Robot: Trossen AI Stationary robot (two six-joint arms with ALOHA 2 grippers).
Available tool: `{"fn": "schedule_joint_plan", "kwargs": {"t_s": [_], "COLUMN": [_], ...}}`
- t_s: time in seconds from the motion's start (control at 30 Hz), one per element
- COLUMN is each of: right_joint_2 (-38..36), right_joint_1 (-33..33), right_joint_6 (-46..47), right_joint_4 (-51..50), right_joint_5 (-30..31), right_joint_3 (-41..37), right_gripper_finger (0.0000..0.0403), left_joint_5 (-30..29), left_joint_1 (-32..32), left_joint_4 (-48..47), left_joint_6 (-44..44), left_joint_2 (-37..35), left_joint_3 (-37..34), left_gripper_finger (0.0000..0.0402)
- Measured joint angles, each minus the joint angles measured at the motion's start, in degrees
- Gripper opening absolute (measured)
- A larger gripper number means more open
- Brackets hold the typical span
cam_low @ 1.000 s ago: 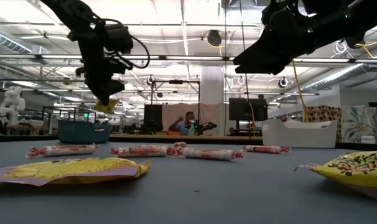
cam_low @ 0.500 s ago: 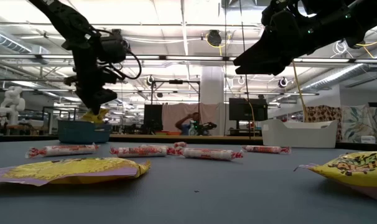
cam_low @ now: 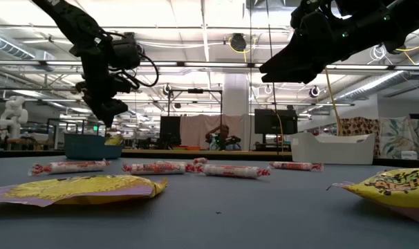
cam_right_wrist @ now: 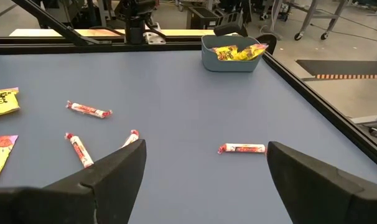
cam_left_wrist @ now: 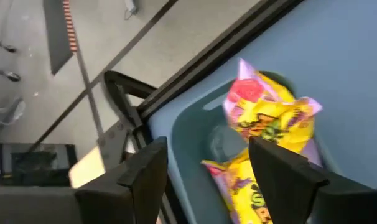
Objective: Sort candy
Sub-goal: Put the yellow candy pack into the blue bin
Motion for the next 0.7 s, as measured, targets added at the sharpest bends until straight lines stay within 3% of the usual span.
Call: {"fn": "schedule_joint_plan", "kwargs": {"t_s": [0.17,0.43,0.7], "right_joint_2": [0.00,0.00,0.00], "right_joint_1": [0.00,0.00,0.11], "right_joint_6": [-0.02,-0.04,0.25], "right_joint_4": [0.02,0.02,0.02], "right_joint_5": [0.00,0.00,-0.17], "right_joint_3": [0.00,0.00,0.00], "right_gripper_finger": [0.0325,0.0325,0.0325], "left_joint_5": [5.20,7.44,5.83], "left_joint_1": [-1.52,-2.00,-1.99], "left_joint_4": [0.49,5.99,4.86], "left_joint_6": [0.18,0.71,-3.45], "left_joint_2": [0.00,2.55,7.81], "left_joint_3": [-0.01,-0.02,-0.04], "left_gripper_finger": [0.0211,0.0153,0.0109]}}
